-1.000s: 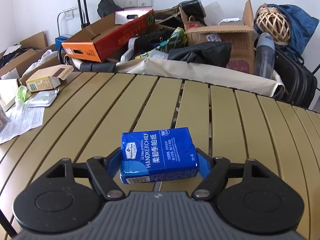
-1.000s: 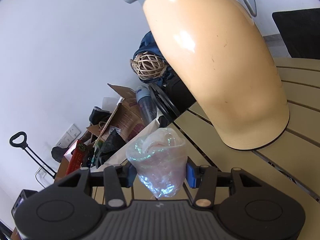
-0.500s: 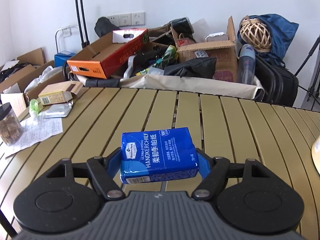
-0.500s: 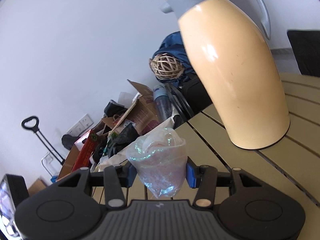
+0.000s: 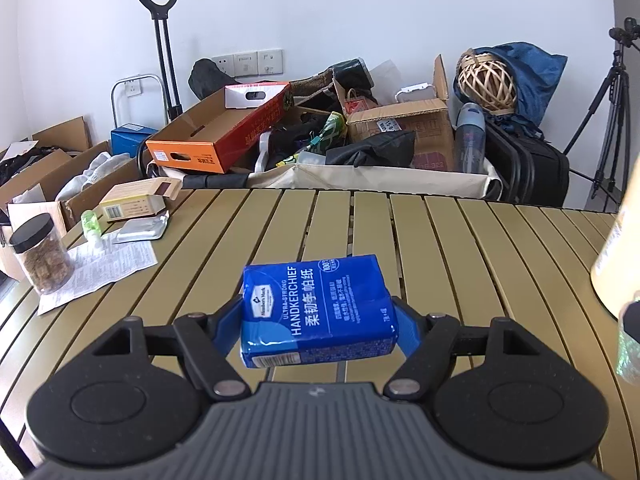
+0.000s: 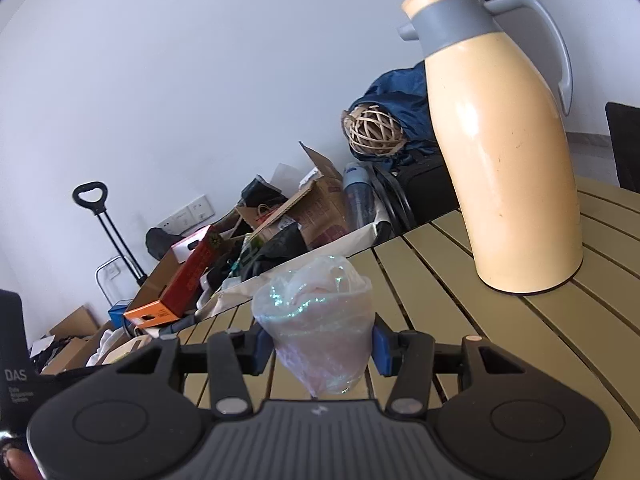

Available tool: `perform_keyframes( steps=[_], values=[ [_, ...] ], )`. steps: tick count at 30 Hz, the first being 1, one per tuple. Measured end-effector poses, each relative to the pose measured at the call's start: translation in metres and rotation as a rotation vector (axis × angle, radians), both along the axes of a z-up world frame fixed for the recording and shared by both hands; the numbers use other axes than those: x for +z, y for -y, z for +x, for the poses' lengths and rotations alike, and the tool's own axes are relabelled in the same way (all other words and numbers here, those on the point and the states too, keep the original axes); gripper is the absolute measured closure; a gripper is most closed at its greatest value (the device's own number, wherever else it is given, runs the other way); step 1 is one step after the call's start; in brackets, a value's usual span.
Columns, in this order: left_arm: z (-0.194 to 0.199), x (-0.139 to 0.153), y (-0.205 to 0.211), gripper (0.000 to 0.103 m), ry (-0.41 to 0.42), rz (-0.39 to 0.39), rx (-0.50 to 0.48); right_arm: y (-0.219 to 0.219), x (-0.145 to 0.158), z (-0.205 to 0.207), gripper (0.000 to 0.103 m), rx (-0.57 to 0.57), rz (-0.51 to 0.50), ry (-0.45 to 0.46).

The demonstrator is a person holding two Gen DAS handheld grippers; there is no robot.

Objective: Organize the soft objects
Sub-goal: 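Carry the tissue pack with the left tool while the right tool carries the bag to the bin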

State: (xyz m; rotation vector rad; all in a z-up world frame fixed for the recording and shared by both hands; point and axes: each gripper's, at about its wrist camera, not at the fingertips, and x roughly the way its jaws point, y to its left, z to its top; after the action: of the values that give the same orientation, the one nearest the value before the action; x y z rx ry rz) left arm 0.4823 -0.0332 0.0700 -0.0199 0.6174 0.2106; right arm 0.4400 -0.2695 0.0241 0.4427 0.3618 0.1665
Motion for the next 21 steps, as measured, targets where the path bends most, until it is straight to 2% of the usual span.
perform_keyframes(
  steps=[11,21],
  values=[
    [-0.081,0.006,-0.009,0.027,0.036,-0.003,-0.061,-0.011,-0.01,-0.061,0.055,0.038,-0.041,-0.004],
    [-0.148,0.002,-0.013,0.027,0.035,-0.018,-0.105,-0.019,-0.016,-0.12,0.055,0.08,-0.098,0.006]
  ],
)
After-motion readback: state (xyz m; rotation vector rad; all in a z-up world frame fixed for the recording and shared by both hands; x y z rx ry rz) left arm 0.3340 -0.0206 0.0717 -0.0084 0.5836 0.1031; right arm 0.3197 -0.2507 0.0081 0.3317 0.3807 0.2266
